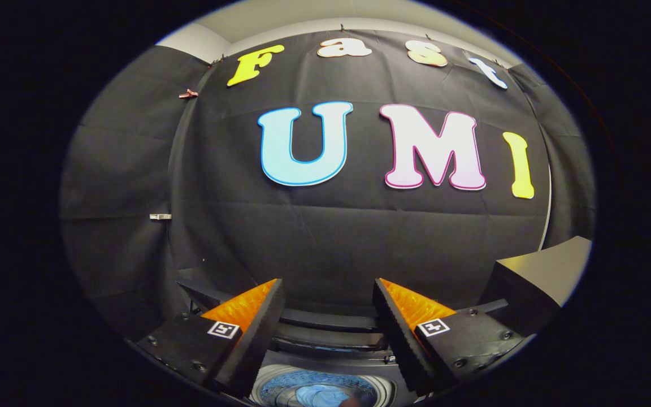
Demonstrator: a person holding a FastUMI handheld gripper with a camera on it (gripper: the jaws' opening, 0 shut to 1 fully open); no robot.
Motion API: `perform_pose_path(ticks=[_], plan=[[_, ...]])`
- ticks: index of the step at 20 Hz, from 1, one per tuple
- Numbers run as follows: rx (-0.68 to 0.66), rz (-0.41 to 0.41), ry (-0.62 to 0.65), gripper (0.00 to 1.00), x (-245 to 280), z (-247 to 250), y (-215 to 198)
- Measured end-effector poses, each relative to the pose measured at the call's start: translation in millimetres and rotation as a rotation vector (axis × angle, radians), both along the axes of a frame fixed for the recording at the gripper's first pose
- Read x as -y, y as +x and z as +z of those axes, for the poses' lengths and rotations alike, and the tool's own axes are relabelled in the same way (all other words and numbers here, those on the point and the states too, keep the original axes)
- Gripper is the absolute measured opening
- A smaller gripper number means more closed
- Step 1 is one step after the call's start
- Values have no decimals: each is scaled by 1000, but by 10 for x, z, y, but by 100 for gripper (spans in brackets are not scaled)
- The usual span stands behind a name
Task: Put the clothes into the washing machine and then close the washing machine lid.
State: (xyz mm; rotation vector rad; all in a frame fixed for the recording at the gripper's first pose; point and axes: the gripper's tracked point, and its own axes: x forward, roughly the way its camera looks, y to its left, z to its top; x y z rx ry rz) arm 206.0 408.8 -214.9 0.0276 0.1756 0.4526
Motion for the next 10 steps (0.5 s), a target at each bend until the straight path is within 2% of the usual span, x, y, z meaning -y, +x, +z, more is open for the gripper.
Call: perform_pose_path(ticks=[10], plan=[[22,-16,12,98,82,-81,-352]])
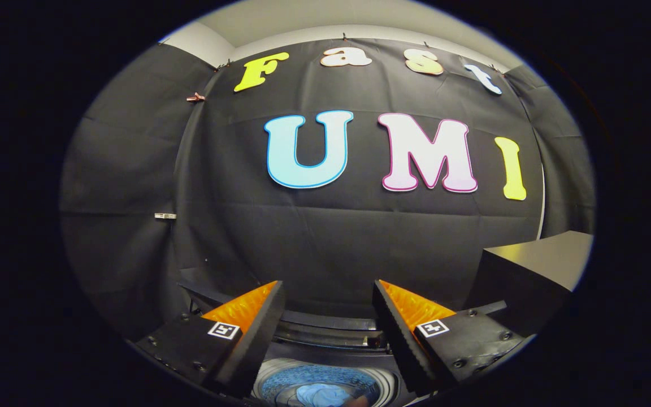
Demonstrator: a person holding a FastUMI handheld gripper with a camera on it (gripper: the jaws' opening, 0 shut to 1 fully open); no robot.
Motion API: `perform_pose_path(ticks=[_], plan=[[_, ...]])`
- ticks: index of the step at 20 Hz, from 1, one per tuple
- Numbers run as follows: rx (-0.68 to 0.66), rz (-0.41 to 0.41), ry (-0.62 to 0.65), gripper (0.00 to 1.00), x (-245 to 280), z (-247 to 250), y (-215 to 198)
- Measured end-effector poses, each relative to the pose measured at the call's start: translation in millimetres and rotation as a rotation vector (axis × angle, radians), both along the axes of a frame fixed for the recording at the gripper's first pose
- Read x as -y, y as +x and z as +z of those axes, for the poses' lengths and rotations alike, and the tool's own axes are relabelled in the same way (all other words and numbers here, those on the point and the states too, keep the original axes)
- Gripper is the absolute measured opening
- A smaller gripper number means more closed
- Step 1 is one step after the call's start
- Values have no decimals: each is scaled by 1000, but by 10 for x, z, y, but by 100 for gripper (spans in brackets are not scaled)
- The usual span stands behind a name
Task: Put the clothes into the washing machine and then close the washing machine lid.
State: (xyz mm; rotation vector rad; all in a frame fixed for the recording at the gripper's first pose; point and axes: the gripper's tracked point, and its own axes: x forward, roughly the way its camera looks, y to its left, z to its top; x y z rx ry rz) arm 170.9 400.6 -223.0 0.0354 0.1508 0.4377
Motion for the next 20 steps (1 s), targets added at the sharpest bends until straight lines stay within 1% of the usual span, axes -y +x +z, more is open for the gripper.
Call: perform_pose_path(ticks=[2,4,7,12,15,20], plan=[[1,-14,-6,98,42,-3,-68],[-4,-46,-56,99,119,-104,-104],[-31,-34,-104,98,115,-255,-259],[-20,-21,-73,98,167,-129,-565],[-13,-11,-78,98,209,-44,-758],[-42,7,-48,98,303,-2,-1016]])
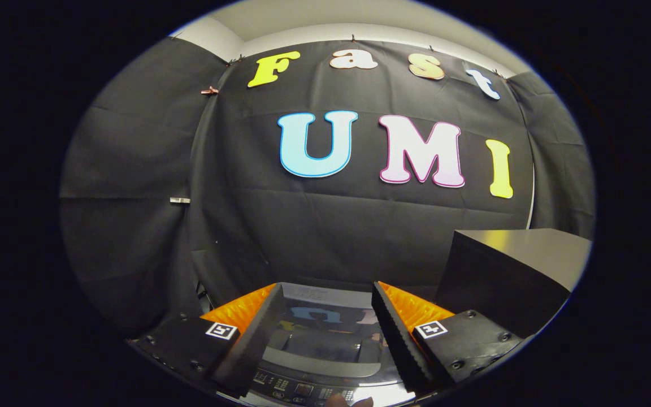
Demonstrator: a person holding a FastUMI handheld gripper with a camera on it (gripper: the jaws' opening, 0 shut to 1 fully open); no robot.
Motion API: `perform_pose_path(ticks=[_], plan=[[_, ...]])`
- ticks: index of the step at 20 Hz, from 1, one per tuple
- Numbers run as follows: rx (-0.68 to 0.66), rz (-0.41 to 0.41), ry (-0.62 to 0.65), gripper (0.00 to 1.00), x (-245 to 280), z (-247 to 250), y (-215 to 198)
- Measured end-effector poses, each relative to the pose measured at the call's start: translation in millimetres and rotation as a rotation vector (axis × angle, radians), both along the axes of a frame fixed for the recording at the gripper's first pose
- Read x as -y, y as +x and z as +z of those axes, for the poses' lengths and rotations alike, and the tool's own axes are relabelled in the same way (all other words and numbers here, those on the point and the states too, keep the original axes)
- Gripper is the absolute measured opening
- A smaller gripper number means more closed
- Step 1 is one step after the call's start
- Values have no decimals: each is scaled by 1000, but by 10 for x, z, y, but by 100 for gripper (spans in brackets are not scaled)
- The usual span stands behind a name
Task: Put the clothes into the washing machine and then close the washing machine lid.
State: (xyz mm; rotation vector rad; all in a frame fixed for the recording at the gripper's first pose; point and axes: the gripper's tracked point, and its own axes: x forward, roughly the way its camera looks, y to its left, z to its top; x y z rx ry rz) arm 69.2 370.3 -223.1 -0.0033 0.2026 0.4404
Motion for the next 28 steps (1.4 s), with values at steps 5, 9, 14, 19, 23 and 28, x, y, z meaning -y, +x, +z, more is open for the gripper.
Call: perform_pose_path(ticks=[5,9,14,19,23,28], plan=[[-14,11,4,98,141,44,-184],[4,22,-3,98,272,212,-305],[21,27,17,98,463,507,-450],[47,26,28,98,704,830,-565],[98,-18,19,98,1051,1081,-560],[103,-140,23,98,1681,1291,-426]])
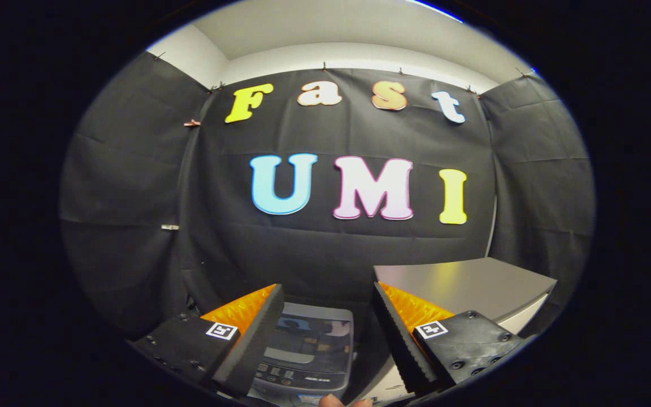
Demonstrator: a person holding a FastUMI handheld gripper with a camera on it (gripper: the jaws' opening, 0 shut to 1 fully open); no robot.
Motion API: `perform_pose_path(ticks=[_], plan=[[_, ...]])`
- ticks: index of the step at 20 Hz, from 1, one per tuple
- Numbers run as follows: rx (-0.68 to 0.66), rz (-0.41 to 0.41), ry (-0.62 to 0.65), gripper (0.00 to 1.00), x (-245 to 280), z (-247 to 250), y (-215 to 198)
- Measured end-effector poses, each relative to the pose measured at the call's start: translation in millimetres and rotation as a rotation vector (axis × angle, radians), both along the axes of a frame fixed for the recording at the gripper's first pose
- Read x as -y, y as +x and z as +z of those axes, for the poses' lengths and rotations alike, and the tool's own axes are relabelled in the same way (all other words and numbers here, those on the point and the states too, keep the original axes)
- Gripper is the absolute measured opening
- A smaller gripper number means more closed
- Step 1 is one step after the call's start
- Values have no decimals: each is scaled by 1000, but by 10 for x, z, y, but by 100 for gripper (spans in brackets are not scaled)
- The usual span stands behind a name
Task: Put the clothes into the washing machine and then close the washing machine lid.
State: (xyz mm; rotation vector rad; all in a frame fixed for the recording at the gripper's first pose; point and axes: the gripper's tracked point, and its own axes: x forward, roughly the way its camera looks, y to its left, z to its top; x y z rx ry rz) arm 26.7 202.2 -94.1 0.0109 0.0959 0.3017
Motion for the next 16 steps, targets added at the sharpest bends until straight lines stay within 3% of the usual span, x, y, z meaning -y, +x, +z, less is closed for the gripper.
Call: perform_pose_path(ticks=[8,16], plan=[[67,-193,64,98,1143,501,46],[101,-260,65,98,1718,568,29]])
